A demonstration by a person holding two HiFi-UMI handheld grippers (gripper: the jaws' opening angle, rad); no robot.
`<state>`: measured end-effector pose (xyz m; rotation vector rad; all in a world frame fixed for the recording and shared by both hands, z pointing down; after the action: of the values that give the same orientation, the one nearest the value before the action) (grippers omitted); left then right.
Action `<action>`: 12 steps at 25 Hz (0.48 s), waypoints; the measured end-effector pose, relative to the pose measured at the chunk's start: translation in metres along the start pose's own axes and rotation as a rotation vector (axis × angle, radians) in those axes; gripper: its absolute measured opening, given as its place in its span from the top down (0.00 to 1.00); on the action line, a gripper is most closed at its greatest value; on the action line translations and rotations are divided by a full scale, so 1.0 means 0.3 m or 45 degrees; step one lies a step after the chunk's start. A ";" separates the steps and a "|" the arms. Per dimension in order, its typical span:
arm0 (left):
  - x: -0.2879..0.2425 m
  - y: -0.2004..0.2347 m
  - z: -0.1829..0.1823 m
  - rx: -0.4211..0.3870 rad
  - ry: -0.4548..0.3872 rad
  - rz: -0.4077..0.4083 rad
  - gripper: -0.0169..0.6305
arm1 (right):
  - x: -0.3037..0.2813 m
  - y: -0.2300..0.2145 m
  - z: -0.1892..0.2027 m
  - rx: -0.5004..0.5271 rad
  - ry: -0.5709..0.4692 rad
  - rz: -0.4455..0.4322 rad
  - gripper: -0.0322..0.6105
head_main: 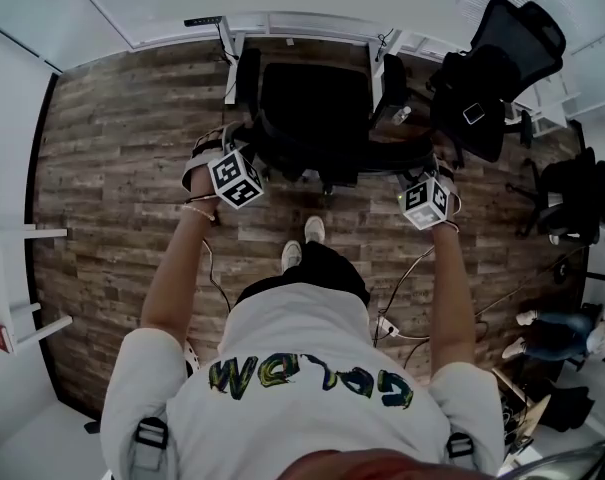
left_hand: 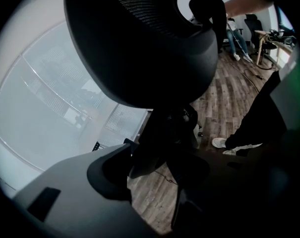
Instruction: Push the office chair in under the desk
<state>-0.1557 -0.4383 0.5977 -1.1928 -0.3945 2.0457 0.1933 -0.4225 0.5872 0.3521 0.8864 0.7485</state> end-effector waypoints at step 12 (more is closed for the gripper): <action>-0.169 0.189 0.016 0.005 0.021 -0.018 0.62 | -0.206 -0.158 -0.030 -0.003 -0.026 0.003 0.60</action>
<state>-0.1686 -0.5133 0.5991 -1.2006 -0.3899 2.0226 0.1818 -0.4999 0.5901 0.3578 0.8661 0.7467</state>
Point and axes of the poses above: the fingertips, and each gripper's own axes: x backward along the fingers, y to its left, z out of its underside, the point moved 1 cm from there along x, backward along the fingers, and after that the axes turned 11 degrees about -y, right-handed, at the moved point
